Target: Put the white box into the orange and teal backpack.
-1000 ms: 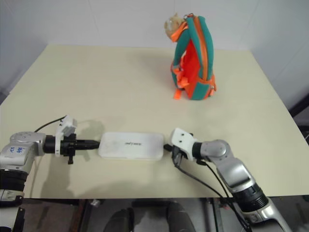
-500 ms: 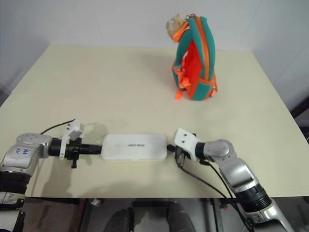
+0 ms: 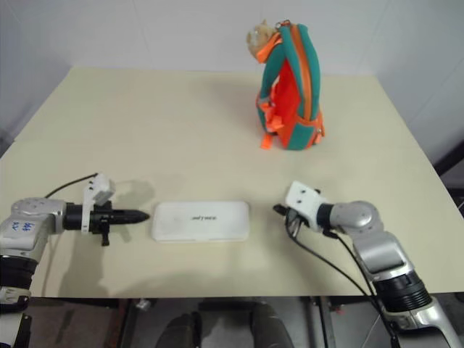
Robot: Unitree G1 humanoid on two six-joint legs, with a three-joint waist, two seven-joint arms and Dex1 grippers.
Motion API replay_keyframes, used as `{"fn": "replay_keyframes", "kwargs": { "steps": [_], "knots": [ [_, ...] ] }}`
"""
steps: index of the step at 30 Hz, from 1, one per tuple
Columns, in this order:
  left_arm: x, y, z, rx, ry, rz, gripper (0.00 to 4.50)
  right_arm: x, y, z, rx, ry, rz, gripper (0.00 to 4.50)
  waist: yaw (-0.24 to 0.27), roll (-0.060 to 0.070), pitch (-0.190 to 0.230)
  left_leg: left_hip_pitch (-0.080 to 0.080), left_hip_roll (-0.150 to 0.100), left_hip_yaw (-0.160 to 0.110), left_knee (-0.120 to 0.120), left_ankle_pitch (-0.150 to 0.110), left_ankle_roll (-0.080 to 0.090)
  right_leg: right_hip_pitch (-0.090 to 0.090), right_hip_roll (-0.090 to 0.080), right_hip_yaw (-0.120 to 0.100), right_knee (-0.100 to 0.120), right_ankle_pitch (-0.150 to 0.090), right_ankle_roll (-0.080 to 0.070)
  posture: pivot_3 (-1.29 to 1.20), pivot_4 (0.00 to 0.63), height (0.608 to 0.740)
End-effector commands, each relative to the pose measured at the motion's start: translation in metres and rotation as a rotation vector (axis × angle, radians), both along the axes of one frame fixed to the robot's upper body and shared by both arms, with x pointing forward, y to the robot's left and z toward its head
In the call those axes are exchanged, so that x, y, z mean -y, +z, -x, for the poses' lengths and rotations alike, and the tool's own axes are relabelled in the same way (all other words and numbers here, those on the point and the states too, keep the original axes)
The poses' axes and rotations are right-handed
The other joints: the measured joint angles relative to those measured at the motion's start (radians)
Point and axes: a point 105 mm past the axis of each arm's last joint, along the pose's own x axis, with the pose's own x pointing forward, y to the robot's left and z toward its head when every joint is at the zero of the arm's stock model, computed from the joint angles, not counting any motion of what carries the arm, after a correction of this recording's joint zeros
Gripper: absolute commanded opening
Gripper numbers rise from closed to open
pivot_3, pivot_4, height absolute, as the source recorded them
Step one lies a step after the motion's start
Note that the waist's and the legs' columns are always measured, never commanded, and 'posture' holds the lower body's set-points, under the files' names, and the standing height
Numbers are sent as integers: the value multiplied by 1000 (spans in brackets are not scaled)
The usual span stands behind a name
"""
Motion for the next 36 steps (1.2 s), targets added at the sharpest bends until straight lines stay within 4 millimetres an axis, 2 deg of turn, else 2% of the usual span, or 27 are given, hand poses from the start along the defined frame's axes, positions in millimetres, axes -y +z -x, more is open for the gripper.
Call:
{"fn": "replay_keyframes", "kwargs": {
  "steps": [1, 5, 10, 12, 17, 23, 28, 30, 36],
  "knots": [
    [-11, 26, -11, 64, 99, 60, 1142, 6, 29, 0, 77, -19, -40, 1550, 0, 0, 0, 0, 0, 0, 0, 0, 0, 0, 0, 0, 0, 0, 0, 0, 150, 740],
    [-5, 39, -11, 86, 104, 151, 2320, 6, 31, 4, 85, -4, -40, 2833, -1, 0, 0, 0, 0, 0, -1, 0, 0, 0, 0, 0, -1, 0, 1, 0, 150, 740],
    [-10, 41, -12, 122, 148, 155, 3808, 5, 25, 9, 84, 2, -45, 4441, -1, 0, 0, 0, 0, 0, -3, 0, 0, -1, 0, 0, -1, -1, 1, 0, 150, 740],
    [-7, 41, -8, 105, 143, 168, 4429, 3, 21, 8, 90, -2, -37, 4500, -1, 0, 0, 0, 0, 0, -2, 0, 0, 0, 0, 0, -1, -1, 1, 0, 150, 740],
    [1, 40, 5, 23, 129, 250, 4471, -6, 10, 7, 105, 11, -21, 4500, -1, 0, 0, 0, 0, 0, -2, 0, 0, 0, 0, 0, 0, -1, 1, 0, 150, 740],
    [7, 27, 19, -181, 156, 409, 4471, -30, -3, 6, 123, 69, 20, 4500, -3, 0, 0, 0, 0, 0, -1, 0, 0, 0, 0, 0, 1, -1, 1, 0, 150, 740],
    [20, 9, 33, -403, 142, 461, 4471, -43, -8, 10, 122, 131, 36, 4500, -1, 0, 0, 0, 0, 0, -1, 0, 0, 0, 0, 0, 1, -1, 1, 0, 150, 740],
    [22, 1, 35, -439, 140, 446, 4471, -46, -8, 10, 125, 140, 29, 4500, -2, 0, 0, 0, 0, -1, -1, 0, 0, 0, 0, 0, 1, -1, 1, 0, 150, 740],
    [26, 0, 36, -513, 127, 519, 4471, -50, -7, 8, 138, 151, 24, 4500, -1, 0, 0, 1, -1, -1, 0, 0, 0, 1, -1, 0, 1, -1, 1, 0, 150, 740]
  ]
}}
